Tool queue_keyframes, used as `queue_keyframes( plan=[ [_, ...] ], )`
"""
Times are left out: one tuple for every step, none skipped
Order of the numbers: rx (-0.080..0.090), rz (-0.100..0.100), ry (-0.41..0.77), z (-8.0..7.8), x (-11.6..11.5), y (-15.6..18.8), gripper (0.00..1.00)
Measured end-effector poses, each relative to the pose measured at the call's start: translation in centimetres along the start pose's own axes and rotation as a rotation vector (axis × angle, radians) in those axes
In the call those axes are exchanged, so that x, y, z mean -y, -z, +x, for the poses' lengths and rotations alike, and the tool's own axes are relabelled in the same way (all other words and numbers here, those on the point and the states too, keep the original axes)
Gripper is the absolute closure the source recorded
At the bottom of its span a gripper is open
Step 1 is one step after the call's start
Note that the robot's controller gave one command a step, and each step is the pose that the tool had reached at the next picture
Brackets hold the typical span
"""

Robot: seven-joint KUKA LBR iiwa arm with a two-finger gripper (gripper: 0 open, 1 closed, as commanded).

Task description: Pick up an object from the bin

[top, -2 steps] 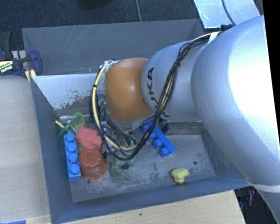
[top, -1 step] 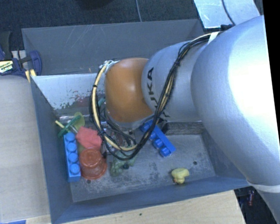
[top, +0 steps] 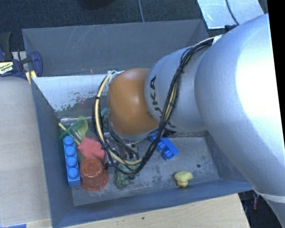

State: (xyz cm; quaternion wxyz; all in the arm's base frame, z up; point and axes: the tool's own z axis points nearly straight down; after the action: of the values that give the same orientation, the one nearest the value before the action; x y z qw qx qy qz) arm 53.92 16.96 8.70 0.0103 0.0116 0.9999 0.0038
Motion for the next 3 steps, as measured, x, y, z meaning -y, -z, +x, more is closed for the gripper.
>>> queue_keyframes(
  plan=[
    [0.0, 0.0, -0.044, 0.6, 0.0, 0.3, 1.0],
    [-0.004, 0.001, -0.031, 1.2, -0.6, 7.7, 1.0],
    [0.004, -0.001, -0.033, 1.0, -0.7, 10.3, 1.0]
  ],
)
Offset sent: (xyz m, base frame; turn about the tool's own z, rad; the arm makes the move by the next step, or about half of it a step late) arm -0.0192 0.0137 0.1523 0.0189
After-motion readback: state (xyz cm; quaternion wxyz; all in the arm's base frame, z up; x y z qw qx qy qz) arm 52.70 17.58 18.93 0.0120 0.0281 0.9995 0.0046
